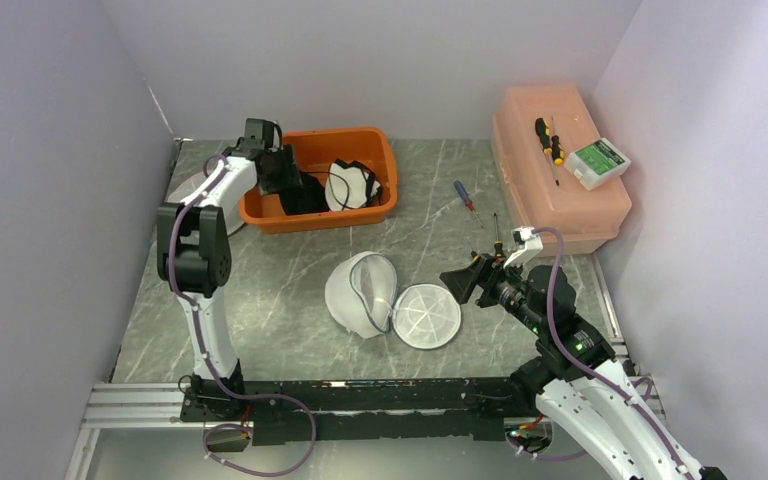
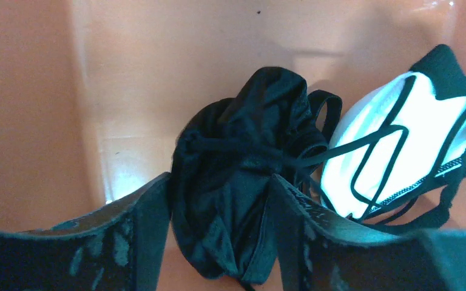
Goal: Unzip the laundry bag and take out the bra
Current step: Place the bra in the bin, then adjust the laundry bag at the center of the board.
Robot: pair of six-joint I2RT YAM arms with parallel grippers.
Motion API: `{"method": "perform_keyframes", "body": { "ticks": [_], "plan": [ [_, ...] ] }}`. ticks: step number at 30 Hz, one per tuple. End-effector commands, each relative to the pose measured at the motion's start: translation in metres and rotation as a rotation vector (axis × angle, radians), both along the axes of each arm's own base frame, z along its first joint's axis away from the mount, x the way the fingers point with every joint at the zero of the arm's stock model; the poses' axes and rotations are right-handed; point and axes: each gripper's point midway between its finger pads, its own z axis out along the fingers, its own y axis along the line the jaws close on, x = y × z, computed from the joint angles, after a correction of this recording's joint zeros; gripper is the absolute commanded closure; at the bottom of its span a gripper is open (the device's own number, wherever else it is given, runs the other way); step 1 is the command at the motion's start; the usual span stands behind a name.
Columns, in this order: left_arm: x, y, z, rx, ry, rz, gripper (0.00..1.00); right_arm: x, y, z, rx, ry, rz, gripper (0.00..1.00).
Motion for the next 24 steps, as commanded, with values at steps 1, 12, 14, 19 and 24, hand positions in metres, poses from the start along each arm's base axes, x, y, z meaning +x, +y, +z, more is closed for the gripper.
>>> {"method": "perform_keyframes", "body": {
  "ticks": [1, 12, 14, 19, 24],
  "plan": [
    [-0.001, 0.016, 0.064, 0.061, -0.129, 0.043, 0.35, 0.003, -0.003, 0.018, 0.010, -0.060, -0.016, 0.19],
    [-0.025, 0.012, 0.154, 0.004, -0.329, 0.020, 0.31, 0.000, -0.005, 0.021, 0.013, -0.071, -0.012, 0.19],
    [-0.026, -0.016, 0.156, -0.122, -0.360, -0.075, 0.43, 0.000, -0.003, 0.019, 0.017, -0.069, -0.008, 0.19],
    [-0.016, -0.045, 0.114, -0.191, -0.217, -0.164, 0.76, -0.001, -0.001, 0.014, 0.017, -0.056, 0.003, 0.19],
    [-0.011, -0.008, 0.057, -0.036, -0.097, 0.009, 0.91, -0.002, -0.003, 0.005, -0.006, -0.033, 0.003, 0.19]
  ]
}}
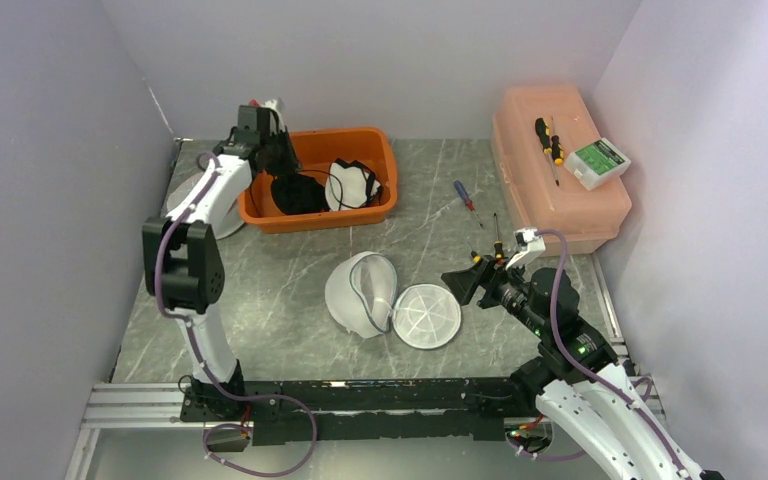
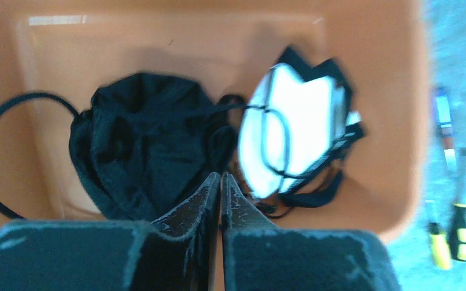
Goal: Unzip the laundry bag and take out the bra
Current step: Adjust the laundry bag at the center of the board.
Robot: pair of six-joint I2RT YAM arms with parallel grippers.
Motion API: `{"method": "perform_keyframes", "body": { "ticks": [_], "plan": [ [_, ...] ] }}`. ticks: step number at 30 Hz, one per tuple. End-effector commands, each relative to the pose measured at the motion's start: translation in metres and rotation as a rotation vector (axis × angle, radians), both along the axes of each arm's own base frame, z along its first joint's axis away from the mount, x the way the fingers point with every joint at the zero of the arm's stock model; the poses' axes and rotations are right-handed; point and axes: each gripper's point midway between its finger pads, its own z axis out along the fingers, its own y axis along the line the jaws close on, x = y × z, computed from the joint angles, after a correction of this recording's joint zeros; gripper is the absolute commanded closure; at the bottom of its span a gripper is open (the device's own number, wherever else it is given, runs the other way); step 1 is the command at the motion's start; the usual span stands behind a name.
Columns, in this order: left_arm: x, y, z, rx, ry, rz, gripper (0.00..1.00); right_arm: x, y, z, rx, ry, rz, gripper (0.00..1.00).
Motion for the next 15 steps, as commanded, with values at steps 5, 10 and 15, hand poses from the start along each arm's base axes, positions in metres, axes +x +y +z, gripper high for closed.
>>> {"method": "perform_keyframes", "body": {
  "ticks": [5, 10, 15],
  "plan": [
    [-0.017, 0.045, -0.040, 0.128, 0.108, 0.198, 0.93, 0.000, -0.004, -0.002, -0.016, -0.011, -0.012, 0.18],
    [-0.037, 0.019, 0.025, 0.080, -0.038, 0.145, 0.79, 0.002, -0.002, -0.008, -0.018, 0.003, -0.008, 0.09],
    [-0.099, -0.057, 0.061, 0.073, -0.105, -0.075, 0.50, 0.006, 0.000, -0.015, -0.012, 0.019, -0.019, 0.08]
  ]
}}
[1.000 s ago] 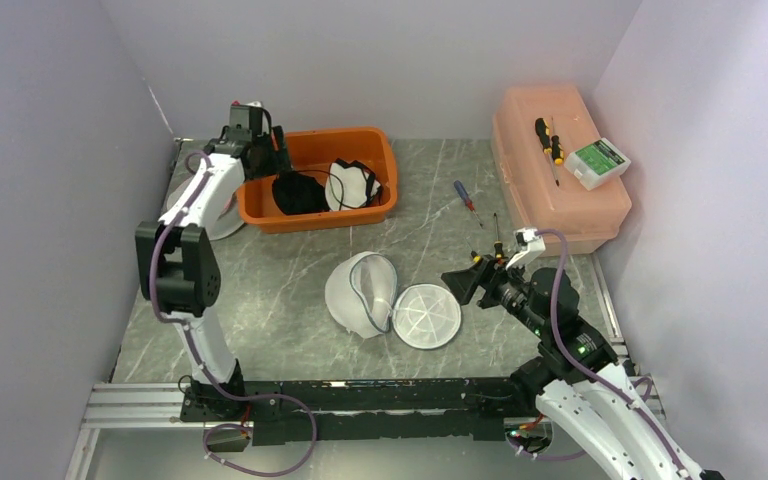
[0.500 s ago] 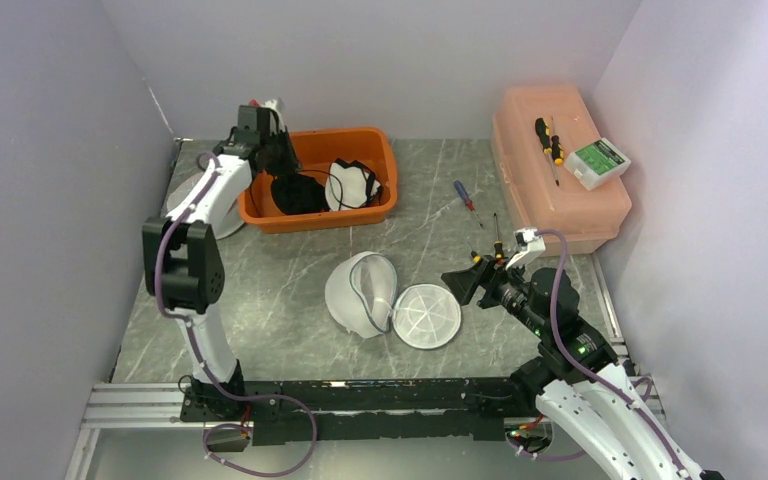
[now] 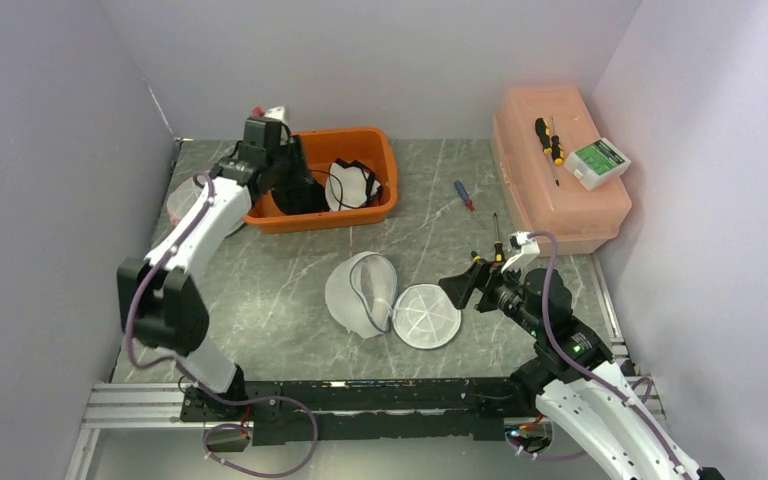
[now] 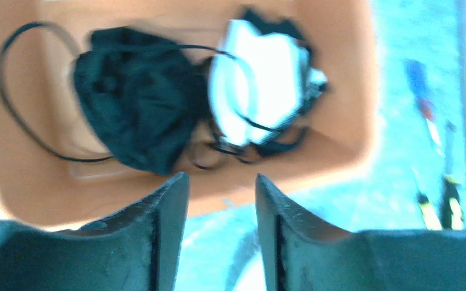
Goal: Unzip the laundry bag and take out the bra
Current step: Adjust the laundry bag at the center of the board.
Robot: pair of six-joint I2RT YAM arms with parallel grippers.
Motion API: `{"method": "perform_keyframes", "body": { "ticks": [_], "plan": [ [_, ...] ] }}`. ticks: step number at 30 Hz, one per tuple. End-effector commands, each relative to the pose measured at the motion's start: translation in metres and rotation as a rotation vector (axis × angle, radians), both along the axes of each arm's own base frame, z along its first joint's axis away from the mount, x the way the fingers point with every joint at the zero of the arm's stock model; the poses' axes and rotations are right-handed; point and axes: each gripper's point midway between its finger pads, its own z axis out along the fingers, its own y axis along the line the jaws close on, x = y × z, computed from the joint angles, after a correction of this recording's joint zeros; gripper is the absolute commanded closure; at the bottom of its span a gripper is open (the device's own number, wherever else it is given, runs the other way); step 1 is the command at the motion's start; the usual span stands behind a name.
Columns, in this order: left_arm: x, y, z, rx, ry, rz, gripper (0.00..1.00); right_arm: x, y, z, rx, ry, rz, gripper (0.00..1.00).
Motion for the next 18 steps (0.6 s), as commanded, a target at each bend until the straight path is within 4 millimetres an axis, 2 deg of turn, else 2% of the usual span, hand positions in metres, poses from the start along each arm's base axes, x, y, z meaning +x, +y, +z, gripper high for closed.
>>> {"method": "perform_keyframes", "body": {
  "ticks": [1, 4, 6, 9, 11, 15, 18],
  "plan": [
    [-0.060, -0.076, 0.063, -0.038, -0.139, -0.224, 0.44, 0.008, 0.000, 0.000, 0.009, -0.018, -0.024, 0.08],
    [-0.105, -0.116, 0.054, -0.063, -0.122, -0.355, 0.29, 0.012, -0.002, -0.011, -0.008, 0.005, -0.045, 0.10],
    [-0.134, -0.135, 0.035, -0.053, -0.075, -0.431, 0.07, 0.014, -0.006, -0.021, -0.025, 0.034, -0.074, 0.11],
    [-0.165, -0.151, 0.009, -0.003, -0.006, -0.501, 0.06, 0.015, -0.010, -0.038, -0.041, 0.088, -0.113, 0.14],
    [-0.182, -0.156, -0.009, 0.047, 0.047, -0.532, 0.07, 0.014, -0.011, -0.048, -0.038, 0.121, -0.128, 0.15],
    [-0.196, -0.148, -0.036, 0.114, 0.125, -0.532, 0.10, 0.010, -0.015, -0.064, -0.033, 0.173, -0.158, 0.17],
    [-0.204, -0.149, -0.045, 0.105, 0.143, -0.562, 0.11, 0.008, -0.021, -0.076, -0.048, 0.214, -0.192, 0.17]
  ]
}}
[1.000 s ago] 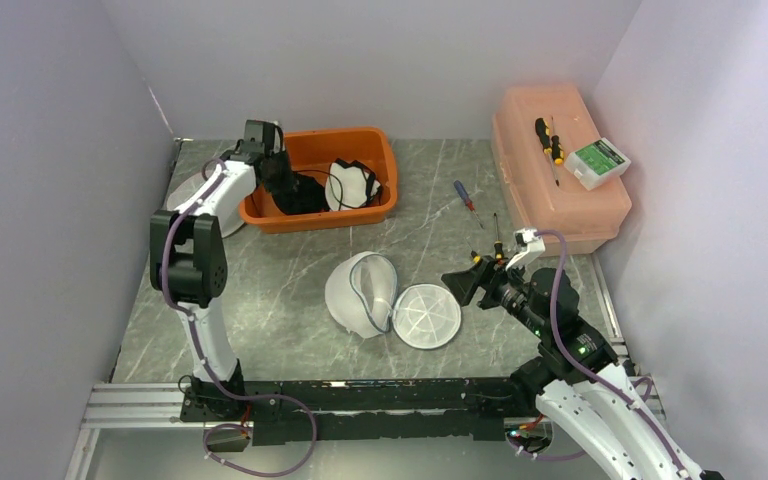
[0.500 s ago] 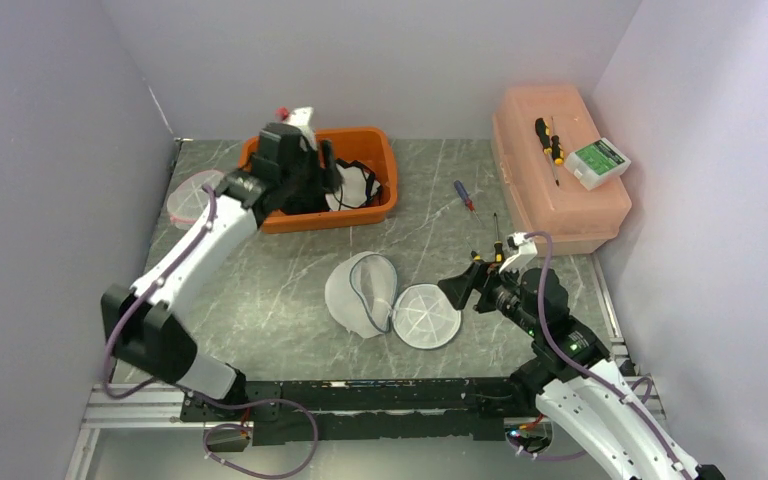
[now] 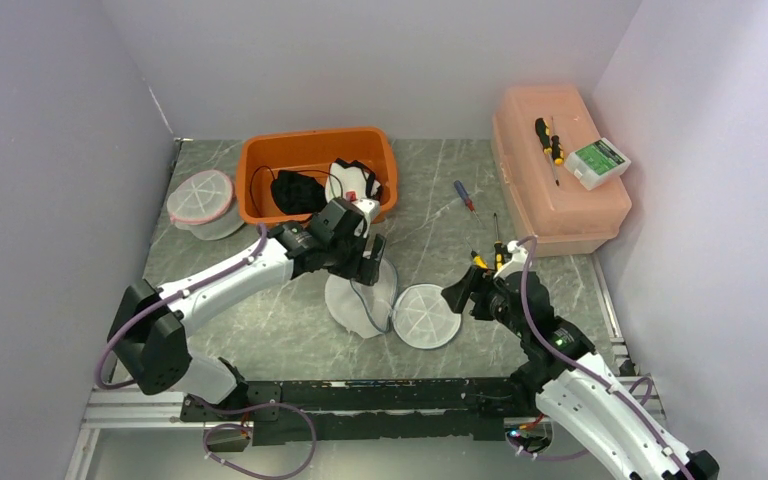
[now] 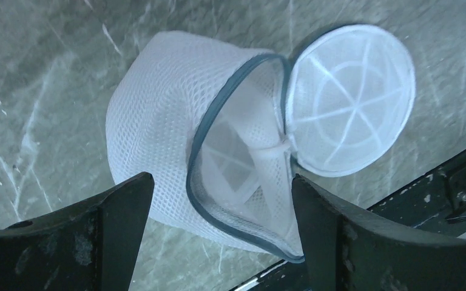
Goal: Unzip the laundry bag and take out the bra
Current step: Adjust the laundry bag at the center of the board.
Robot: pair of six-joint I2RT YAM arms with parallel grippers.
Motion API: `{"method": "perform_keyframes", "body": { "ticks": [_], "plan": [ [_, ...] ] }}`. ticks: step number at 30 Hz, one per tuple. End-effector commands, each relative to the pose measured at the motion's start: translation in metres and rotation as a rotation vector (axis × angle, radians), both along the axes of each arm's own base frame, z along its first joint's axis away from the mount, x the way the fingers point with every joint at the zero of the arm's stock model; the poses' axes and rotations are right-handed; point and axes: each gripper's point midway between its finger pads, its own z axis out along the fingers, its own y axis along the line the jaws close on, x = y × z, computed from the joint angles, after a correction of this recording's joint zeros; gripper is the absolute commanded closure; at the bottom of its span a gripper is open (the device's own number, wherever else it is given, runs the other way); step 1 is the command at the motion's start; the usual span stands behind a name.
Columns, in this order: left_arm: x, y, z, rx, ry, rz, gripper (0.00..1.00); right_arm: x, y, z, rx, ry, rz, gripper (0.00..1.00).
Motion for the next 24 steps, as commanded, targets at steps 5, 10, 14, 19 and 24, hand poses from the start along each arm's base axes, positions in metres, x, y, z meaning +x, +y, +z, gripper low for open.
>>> {"method": "perform_keyframes", "body": {
  "ticks": [5, 10, 14, 19, 24],
  "plan": [
    [-0.005, 0.008, -0.021, 0.050, 0.038, 0.004, 0.17, 0.001, -0.015, -0.029, -0.013, 0.127, -0.149, 0.17],
    [-0.005, 0.006, -0.039, 0.052, 0.063, 0.021, 0.35, -0.001, -0.023, -0.052, -0.044, 0.240, -0.235, 0.15],
    [-0.004, 0.001, -0.041, 0.013, 0.058, 0.036, 0.55, -0.006, -0.026, -0.070, -0.042, 0.299, -0.277, 0.14],
    [-0.006, 0.007, -0.043, 0.004, 0.046, 0.064, 0.73, -0.008, -0.025, -0.084, -0.049, 0.346, -0.287, 0.16],
    [-0.010, 0.011, -0.041, -0.017, 0.034, 0.078, 0.79, -0.008, -0.023, -0.098, -0.062, 0.374, -0.285, 0.27]
  ]
}}
